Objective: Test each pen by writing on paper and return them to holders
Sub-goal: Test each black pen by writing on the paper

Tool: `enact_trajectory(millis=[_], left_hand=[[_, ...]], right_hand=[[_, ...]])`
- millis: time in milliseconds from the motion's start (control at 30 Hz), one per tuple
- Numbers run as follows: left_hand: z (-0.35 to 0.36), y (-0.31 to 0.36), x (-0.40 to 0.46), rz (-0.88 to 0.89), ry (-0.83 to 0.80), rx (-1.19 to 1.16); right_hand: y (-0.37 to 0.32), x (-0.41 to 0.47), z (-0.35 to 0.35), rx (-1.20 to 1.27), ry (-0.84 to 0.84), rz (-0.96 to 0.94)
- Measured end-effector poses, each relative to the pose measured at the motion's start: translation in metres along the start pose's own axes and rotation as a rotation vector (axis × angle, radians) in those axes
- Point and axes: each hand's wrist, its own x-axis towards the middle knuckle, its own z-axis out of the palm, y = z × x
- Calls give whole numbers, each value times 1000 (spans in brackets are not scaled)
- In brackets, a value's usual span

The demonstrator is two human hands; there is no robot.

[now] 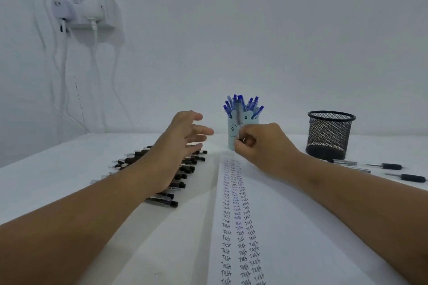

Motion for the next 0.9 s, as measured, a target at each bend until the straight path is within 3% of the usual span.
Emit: enact_trajectory(millis=[167, 300, 633, 900], left_hand=[[-1, -11, -3, 156, -249, 773], [0, -14, -5, 222, -411, 1022], [-1, -17, 0, 231, -475, 1093], [-4, -18, 0, 241, -498, 1091]], right_hand=[[8, 8, 2, 570, -127, 391], [4, 12, 4, 700, -208, 494], [11, 16, 7, 458, -203, 474], [12, 15, 9, 415, -244, 434]])
